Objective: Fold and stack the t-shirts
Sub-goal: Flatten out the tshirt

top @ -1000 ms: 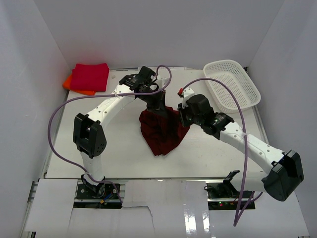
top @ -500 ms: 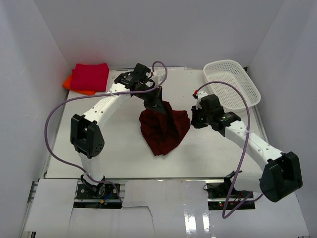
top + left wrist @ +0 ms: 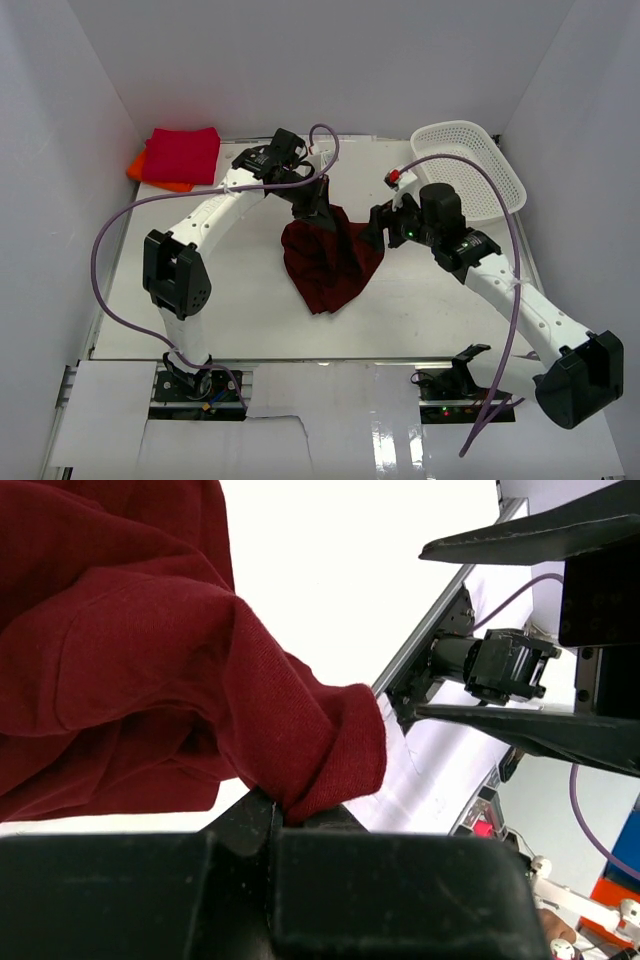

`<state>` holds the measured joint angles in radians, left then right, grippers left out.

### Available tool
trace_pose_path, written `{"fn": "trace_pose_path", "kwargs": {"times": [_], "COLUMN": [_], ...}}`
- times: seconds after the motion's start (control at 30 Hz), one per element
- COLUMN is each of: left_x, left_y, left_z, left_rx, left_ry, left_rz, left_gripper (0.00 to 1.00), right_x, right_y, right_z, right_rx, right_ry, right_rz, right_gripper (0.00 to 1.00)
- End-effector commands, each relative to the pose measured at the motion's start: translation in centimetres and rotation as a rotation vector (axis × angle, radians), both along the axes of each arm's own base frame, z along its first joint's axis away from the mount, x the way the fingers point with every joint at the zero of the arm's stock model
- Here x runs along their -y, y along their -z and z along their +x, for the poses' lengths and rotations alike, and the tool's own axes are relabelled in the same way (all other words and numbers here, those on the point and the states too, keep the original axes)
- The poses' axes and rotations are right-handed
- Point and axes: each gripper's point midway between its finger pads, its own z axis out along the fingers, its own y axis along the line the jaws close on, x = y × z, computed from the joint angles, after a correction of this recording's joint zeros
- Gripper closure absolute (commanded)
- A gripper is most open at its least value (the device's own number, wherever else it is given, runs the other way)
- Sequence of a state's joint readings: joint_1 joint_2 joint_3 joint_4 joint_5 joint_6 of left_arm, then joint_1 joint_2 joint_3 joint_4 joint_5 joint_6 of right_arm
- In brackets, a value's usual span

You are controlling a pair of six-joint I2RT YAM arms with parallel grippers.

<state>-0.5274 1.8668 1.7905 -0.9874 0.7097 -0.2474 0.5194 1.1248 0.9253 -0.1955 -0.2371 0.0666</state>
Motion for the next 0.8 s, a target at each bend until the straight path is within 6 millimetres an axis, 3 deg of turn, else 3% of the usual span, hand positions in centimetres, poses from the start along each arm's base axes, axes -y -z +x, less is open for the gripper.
{"fn": "trace_pose_path", "kwargs": {"times": [0.0,0.23,0.53,0.77], "left_x": [0.3,0.3,0.4,0.5], "left_y": [-0.8,-0.3,-0.3,-0.3], "left_z": [-0.7,-1.8,-2.3,-2.4], "left_rx": [0.009,-0.03,-0.044,-0.042], "left_ry": [0.038,0.076,0.096,0.106], "left_rz": [-0.046,-0.069,-0.085,-0.092], "left_gripper": [1.0,1.0,1.0,1.0], "right_x": [-2.5,-4.7,-6.7,-8.0], "right_y": [-3.4,-4.4,-4.3,-3.2], "right_z": [0.7,1.5,2.1,2.3], "right_rx": [0.083,0.099,0.071,0.023], "right_ry": [-0.11,-0.189,-0.265,-0.298], "right_rz": [0.071,0.134,0.15,0.153], "right_gripper": [0.3,0.3,0.33,0.41]}}
